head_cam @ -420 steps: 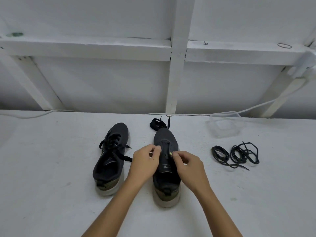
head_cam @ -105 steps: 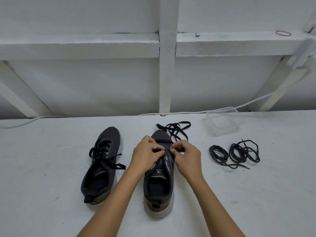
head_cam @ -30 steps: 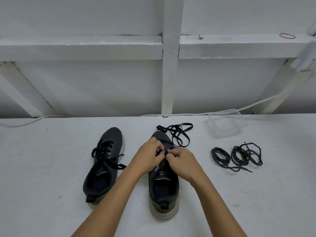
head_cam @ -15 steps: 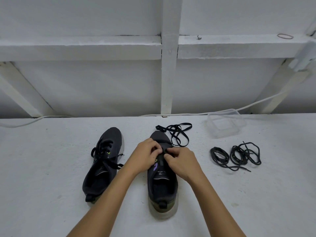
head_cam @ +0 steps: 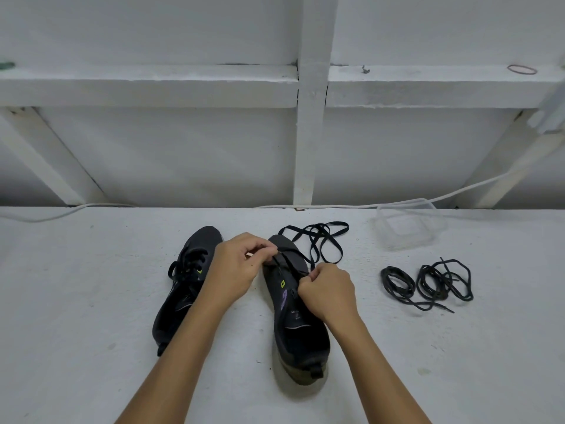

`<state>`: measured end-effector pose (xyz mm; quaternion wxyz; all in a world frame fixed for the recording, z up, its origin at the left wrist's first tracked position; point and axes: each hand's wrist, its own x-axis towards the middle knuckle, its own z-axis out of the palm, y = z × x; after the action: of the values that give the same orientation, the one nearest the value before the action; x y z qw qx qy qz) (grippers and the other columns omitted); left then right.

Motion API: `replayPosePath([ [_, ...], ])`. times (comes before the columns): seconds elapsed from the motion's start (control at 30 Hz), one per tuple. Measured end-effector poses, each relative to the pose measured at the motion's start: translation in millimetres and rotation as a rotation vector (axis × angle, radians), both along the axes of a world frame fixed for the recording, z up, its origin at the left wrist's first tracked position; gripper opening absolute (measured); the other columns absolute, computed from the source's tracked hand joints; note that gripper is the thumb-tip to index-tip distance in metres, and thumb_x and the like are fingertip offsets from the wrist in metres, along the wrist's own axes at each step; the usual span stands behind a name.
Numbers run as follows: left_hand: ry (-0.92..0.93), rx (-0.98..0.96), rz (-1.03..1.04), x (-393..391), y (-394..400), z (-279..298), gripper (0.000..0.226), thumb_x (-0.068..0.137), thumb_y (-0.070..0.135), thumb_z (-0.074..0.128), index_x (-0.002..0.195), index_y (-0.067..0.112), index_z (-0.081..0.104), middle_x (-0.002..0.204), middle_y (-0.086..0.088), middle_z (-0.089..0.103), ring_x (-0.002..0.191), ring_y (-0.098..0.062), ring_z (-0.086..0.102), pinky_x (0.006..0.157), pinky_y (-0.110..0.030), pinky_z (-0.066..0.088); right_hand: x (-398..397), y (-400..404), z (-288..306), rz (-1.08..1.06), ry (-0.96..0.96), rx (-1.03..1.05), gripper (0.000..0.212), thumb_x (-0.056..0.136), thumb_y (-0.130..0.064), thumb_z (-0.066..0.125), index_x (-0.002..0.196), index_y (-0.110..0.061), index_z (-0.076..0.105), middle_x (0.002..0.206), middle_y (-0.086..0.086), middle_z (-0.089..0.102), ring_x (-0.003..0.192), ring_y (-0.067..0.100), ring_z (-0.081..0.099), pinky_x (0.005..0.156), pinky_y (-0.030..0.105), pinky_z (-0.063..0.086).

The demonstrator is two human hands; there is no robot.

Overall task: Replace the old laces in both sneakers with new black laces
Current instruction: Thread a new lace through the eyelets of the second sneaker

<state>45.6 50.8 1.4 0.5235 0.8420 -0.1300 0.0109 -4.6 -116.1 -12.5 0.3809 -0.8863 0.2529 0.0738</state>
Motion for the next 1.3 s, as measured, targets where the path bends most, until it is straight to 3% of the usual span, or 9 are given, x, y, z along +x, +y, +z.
replayPosePath([
  [0.1,-0.014,0.171,-0.076,8,-7,1,0.01,0.09,0.021,0.071,0.083,0.025,0.075,0.083,0.011,0.068,0.079,-0.005,0.063,0.078,-0.021,0.05,0,2,0,0.053,-0.016,-0.024,0.009,0.086,-0.022,0.058,0.091,-0.017,0.064,0.089,0.0,0.066,0.081,0.02,0.062,0.067,0.029,0.049],
  [0.23,0.09,0.166,-0.066,12,-14,-3,0.009,0.092,0.025,0.068,0.084,0.025,0.073,0.083,0.008,0.069,0.08,-0.009,0.064,0.08,-0.029,0.053,3,3,2,0.186,-0.307,-0.073,0.033,0.092,-0.029,0.066,0.125,-0.029,0.065,0.117,-0.008,0.062,0.101,0.017,0.062,0.079,0.029,0.045],
  [0.43,0.173,0.065,-0.037,10,-13,-8,0.011,0.094,0.028,0.067,0.09,0.031,0.077,0.086,0.013,0.071,0.081,-0.003,0.064,0.078,-0.022,0.052,20,-4,0,0.198,-0.349,0.219,0.014,0.094,-0.018,0.068,0.096,-0.026,0.08,0.082,-0.015,0.075,0.082,-0.003,0.067,0.075,0.011,0.047],
  [0.57,0.208,-0.003,-0.08,7,-11,-11,0.023,0.101,0.025,0.054,0.108,0.038,0.072,0.099,0.008,0.063,0.089,-0.009,0.064,0.077,-0.022,0.055,22,-8,-4,0.104,-0.349,0.493,0.016,0.098,-0.015,0.063,0.1,-0.023,0.077,0.086,-0.008,0.078,0.084,0.007,0.072,0.083,0.029,0.057],
  [0.7,0.145,-0.05,0.009,4,-13,-6,0.022,0.096,0.013,0.063,0.102,0.03,0.075,0.092,0.011,0.071,0.079,-0.003,0.067,0.078,-0.018,0.054,23,-6,-4,0.119,-0.355,0.507,0.015,0.096,-0.02,0.067,0.094,-0.029,0.078,0.083,-0.014,0.076,0.075,-0.001,0.068,0.072,0.022,0.05],
  [0.87,0.116,-0.026,0.037,3,-15,4,0.016,0.09,0.015,0.071,0.086,0.03,0.074,0.08,0.018,0.072,0.079,0.006,0.064,0.07,-0.007,0.045,26,-5,-2,0.117,-0.368,0.515,0.023,0.094,-0.019,0.068,0.089,-0.039,0.077,0.086,-0.014,0.078,0.082,0.004,0.072,0.08,0.03,0.058],
  [1.07,0.151,-0.031,0.017,5,-12,5,0.012,0.089,0.023,0.073,0.088,0.034,0.077,0.089,0.017,0.075,0.088,0.004,0.066,0.076,-0.008,0.047,28,-7,-5,0.188,-0.352,0.489,0.018,0.093,-0.02,0.071,0.105,-0.029,0.08,0.097,-0.015,0.078,0.096,-0.001,0.071,0.093,0.027,0.055],
  [1.2,0.197,-0.057,0.017,5,-11,5,0.013,0.09,0.026,0.072,0.099,0.034,0.077,0.096,0.015,0.074,0.095,0.004,0.065,0.083,-0.01,0.047,32,-5,-7,0.235,-0.334,0.422,0.014,0.096,-0.026,0.067,0.102,-0.029,0.08,0.093,-0.014,0.077,0.09,-0.002,0.069,0.084,0.02,0.053],
  [1.3,0.251,0.027,0.125,-4,-14,-2,0.017,0.09,0.031,0.072,0.106,0.027,0.068,0.092,0.007,0.068,0.08,-0.002,0.061,0.071,-0.008,0.043,35,-5,-9,0.225,-0.337,0.374,0.014,0.098,-0.027,0.063,0.093,-0.025,0.076,0.087,-0.013,0.075,0.084,-0.001,0.067,0.074,0.017,0.046],
])
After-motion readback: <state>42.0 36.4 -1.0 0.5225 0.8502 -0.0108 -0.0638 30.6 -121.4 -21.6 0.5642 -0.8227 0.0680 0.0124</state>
